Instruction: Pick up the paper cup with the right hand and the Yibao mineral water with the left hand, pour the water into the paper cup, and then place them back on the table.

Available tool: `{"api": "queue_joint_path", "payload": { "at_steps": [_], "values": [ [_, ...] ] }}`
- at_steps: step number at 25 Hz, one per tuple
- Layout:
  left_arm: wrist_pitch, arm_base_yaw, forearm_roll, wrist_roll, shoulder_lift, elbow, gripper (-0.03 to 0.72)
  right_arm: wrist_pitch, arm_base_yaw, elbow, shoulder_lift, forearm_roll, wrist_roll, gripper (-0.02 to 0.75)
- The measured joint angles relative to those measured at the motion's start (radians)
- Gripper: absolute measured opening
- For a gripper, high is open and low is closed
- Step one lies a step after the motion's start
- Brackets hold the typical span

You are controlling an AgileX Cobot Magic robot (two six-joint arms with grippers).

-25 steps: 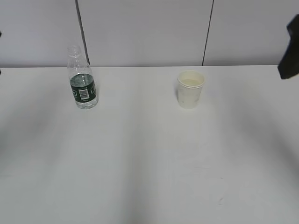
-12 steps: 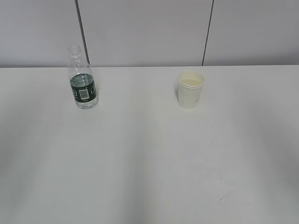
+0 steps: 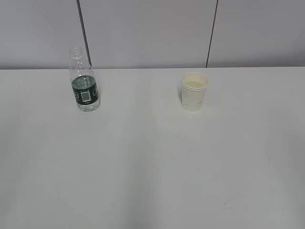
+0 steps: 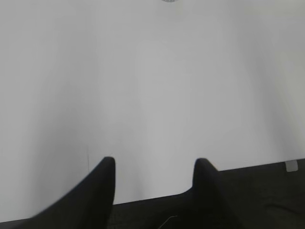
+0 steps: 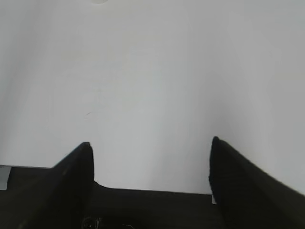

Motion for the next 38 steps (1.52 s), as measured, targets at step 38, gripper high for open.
{"api": "queue_joint_path", "payload": {
  "at_steps": [38],
  "values": [
    [-0.146, -0.005, 0.005, 0.05, -0.396, 0.259, 0.333, -0.106, 0.0, 0.233, -0.318, 0.039, -0.07, 0.585]
  ]
}}
